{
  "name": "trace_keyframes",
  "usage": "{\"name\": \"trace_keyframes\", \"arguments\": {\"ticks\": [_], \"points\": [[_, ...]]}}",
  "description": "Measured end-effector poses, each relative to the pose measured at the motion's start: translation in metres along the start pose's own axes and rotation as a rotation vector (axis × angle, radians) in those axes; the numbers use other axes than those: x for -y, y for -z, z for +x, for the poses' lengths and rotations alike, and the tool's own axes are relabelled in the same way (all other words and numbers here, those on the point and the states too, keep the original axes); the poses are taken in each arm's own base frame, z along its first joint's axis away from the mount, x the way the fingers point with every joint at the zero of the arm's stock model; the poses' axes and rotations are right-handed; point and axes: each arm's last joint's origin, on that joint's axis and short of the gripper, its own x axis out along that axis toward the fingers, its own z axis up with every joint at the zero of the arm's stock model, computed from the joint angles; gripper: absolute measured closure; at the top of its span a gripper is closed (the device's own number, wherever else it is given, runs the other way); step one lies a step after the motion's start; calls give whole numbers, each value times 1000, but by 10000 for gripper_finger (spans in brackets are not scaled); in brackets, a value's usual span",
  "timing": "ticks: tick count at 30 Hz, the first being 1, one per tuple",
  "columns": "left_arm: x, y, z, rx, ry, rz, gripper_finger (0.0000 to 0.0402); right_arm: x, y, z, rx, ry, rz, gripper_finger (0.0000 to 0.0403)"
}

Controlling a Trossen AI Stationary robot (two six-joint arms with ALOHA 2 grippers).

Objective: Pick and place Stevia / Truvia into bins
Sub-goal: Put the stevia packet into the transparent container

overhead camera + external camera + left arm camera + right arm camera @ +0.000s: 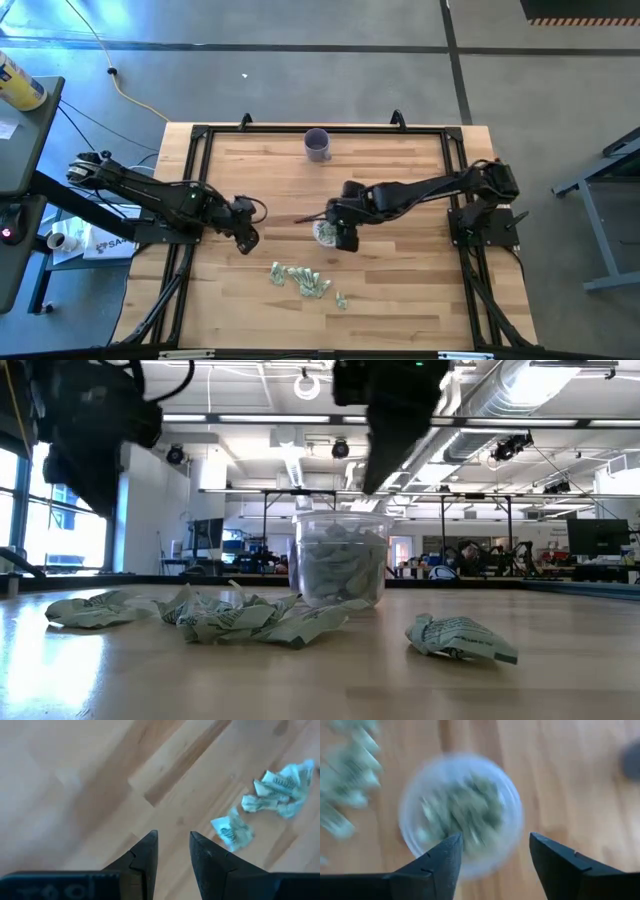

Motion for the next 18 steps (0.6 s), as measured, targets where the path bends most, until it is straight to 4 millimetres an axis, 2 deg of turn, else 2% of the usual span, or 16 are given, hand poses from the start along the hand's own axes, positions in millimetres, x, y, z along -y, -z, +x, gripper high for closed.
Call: {"name": "trace_keyframes", "arguments": {"ticks": [4, 8, 13, 18], "points": [[10, 7, 19, -77, 47, -158, 254, -6, 19, -15, -70, 91, -39, 162], [31, 15, 40, -97, 86, -235, 254, -14, 44, -18, -111, 117, -54, 150], [50, 24, 61, -139, 20, -325, 254, -21, 73, -21, -128, 132, -5, 145], [67, 20, 73, -150, -20, -371, 254, -31, 88, -30, -86, 141, 21, 145]]}}
